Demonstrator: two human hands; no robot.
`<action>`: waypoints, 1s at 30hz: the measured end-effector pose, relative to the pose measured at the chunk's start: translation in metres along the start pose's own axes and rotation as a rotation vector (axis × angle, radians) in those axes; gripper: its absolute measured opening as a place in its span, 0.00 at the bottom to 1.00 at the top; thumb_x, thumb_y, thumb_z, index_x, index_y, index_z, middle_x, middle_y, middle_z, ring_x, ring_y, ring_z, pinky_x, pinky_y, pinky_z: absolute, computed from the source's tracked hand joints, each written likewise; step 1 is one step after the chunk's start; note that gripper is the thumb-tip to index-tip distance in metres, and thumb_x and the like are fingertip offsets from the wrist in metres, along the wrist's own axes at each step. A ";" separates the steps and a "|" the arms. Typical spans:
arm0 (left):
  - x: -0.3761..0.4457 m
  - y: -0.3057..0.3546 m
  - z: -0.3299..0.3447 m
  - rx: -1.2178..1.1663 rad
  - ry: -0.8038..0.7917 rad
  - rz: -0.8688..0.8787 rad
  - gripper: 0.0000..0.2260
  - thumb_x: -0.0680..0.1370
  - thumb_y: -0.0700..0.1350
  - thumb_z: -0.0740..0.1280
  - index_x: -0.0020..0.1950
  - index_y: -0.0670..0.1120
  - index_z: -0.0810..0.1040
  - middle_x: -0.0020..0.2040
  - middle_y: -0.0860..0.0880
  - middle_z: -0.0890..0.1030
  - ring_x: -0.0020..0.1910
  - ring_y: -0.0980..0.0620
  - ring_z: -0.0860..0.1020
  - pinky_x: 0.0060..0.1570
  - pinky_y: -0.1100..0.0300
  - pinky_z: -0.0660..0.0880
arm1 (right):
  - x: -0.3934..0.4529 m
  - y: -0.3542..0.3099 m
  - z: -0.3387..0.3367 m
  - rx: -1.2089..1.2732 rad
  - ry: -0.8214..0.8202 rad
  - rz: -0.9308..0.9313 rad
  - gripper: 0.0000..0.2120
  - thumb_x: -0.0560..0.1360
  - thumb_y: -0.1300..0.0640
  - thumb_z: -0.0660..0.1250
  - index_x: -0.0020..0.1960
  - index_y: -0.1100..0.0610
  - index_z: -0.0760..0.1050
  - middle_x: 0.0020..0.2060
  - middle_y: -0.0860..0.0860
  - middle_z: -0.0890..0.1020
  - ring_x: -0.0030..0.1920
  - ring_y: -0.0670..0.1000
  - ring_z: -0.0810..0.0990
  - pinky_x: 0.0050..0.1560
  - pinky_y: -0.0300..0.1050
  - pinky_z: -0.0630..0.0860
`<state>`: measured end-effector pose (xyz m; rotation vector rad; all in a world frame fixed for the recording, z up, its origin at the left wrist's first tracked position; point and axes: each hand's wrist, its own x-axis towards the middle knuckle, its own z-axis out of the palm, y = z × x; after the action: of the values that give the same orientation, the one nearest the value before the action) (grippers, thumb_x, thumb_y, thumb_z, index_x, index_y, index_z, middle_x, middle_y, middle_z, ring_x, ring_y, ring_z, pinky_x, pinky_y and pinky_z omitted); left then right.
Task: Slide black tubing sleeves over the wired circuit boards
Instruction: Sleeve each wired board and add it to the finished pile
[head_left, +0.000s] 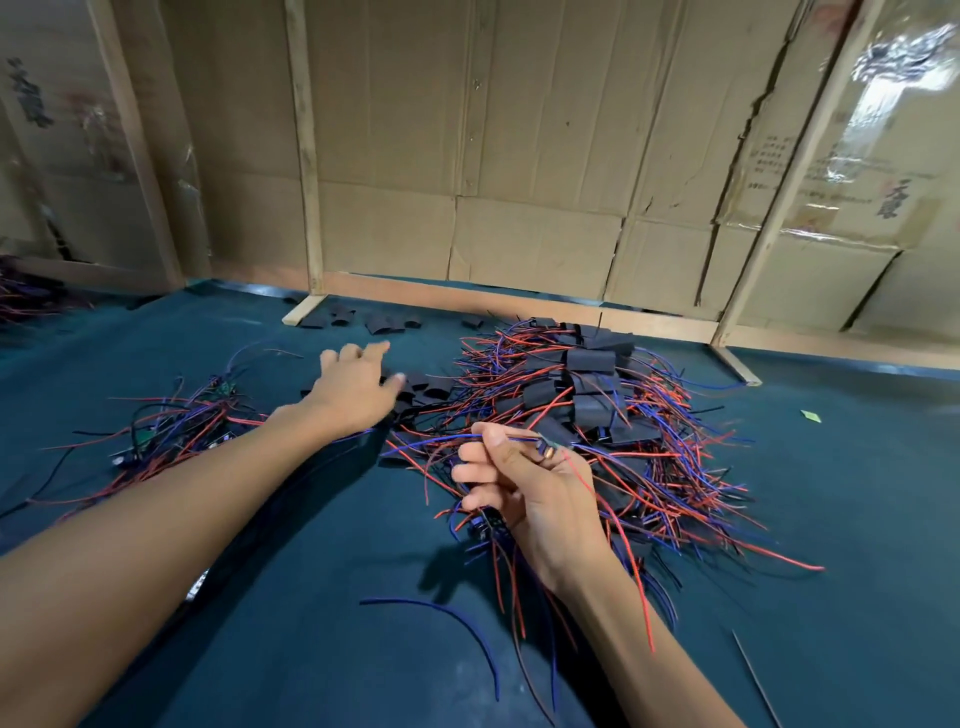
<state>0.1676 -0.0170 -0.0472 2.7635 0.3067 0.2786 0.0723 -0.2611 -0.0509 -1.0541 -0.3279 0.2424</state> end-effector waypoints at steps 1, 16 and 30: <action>0.003 0.004 0.000 -0.047 0.045 -0.008 0.26 0.83 0.55 0.57 0.80 0.51 0.58 0.70 0.37 0.66 0.69 0.34 0.60 0.71 0.43 0.59 | 0.000 -0.001 0.000 -0.007 0.000 0.002 0.10 0.72 0.54 0.74 0.46 0.61 0.86 0.40 0.61 0.85 0.38 0.55 0.86 0.32 0.42 0.80; 0.004 0.025 -0.006 0.200 0.026 -0.036 0.14 0.74 0.51 0.69 0.47 0.41 0.75 0.49 0.39 0.79 0.49 0.37 0.77 0.42 0.53 0.72 | 0.002 -0.001 -0.006 0.065 0.002 -0.088 0.03 0.71 0.60 0.72 0.41 0.59 0.85 0.38 0.58 0.84 0.36 0.55 0.85 0.36 0.44 0.82; -0.004 0.032 -0.029 -0.081 0.031 -0.004 0.27 0.73 0.46 0.76 0.69 0.49 0.71 0.58 0.45 0.80 0.56 0.42 0.78 0.57 0.51 0.75 | -0.002 -0.004 -0.002 -0.016 -0.014 -0.041 0.02 0.75 0.67 0.70 0.46 0.62 0.78 0.45 0.63 0.85 0.44 0.59 0.87 0.46 0.47 0.83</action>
<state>0.1624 -0.0384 -0.0094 2.6806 0.3025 0.3252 0.0714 -0.2657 -0.0487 -1.0608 -0.3641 0.2103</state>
